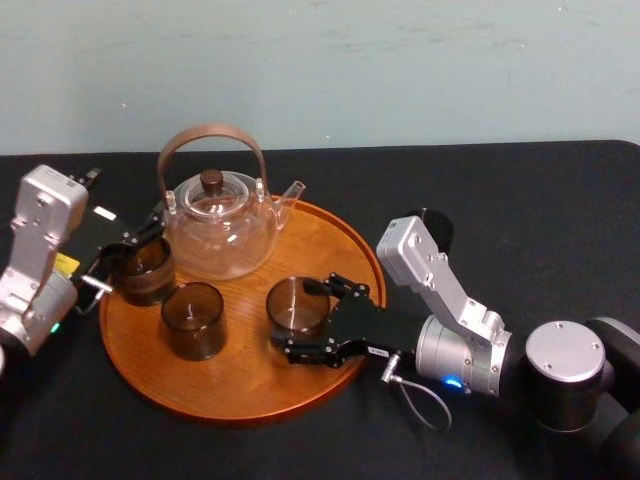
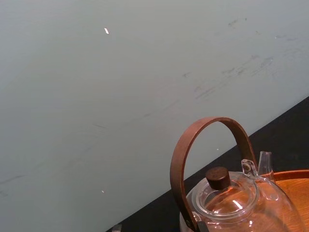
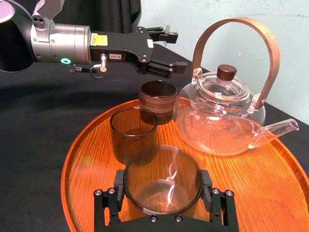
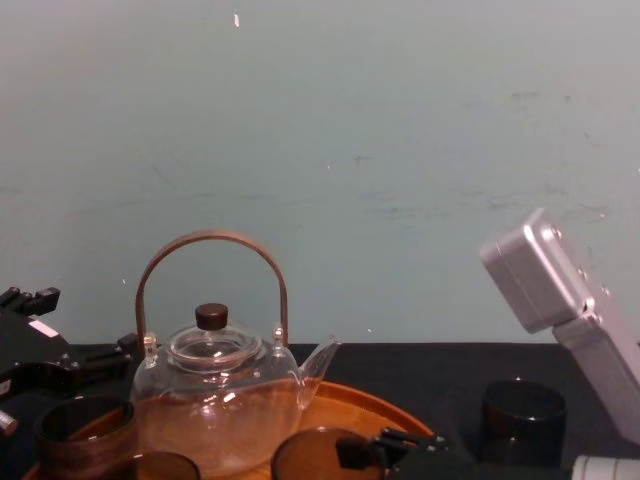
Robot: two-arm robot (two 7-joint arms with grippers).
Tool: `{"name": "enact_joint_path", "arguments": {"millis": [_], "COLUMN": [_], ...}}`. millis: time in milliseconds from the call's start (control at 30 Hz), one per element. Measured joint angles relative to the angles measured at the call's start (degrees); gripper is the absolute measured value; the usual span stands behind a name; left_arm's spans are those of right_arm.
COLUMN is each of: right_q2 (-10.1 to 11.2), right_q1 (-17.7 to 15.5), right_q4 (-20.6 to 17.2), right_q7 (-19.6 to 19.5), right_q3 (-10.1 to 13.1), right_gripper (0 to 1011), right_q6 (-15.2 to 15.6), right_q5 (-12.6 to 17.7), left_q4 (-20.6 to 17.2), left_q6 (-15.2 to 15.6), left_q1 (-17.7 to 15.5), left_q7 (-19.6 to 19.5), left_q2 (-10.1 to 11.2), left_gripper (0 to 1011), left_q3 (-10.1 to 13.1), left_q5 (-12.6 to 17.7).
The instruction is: Pick up the glass from the table and place it on the tray.
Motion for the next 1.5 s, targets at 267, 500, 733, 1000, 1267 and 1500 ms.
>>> {"name": "enact_joint_path", "arguments": {"millis": [267, 500, 733, 1000, 1267, 1500], "right_q2": [0.0, 0.0, 0.2, 1.7, 4.6, 7.2], "right_q1": [0.0, 0.0, -0.1, -1.0, -3.7, -6.6], "right_q4": [-0.1, 0.0, -0.3, -3.8, -9.6, -12.6], "right_q7": [0.0, 0.0, 0.2, -0.1, -0.3, -0.2], "right_q3": [0.0, 0.0, 0.4, 2.5, 5.8, 7.7], "right_gripper": [1002, 1002, 1002, 1002, 1002, 1002], "right_q6": [0.0, -0.1, -0.5, -2.4, -4.6, -6.2], "right_q5": [0.0, 0.1, 0.5, 1.7, 4.1, 5.6], "left_q4": [0.0, 0.0, 0.0, 0.0, 0.0, 0.0], "left_q6": [0.0, 0.0, 0.0, 0.0, 0.0, 0.0], "left_q1": [0.0, 0.0, 0.0, 0.0, 0.0, 0.0], "left_q7": [0.0, 0.0, 0.0, 0.0, 0.0, 0.0], "left_q2": [0.0, 0.0, 0.0, 0.0, 0.0, 0.0], "left_gripper": [1001, 1001, 1001, 1001, 1001, 1001], "left_q3": [0.0, 0.0, 0.0, 0.0, 0.0, 0.0], "left_q5": [0.0, 0.0, 0.0, 0.0, 0.0, 0.0]}}
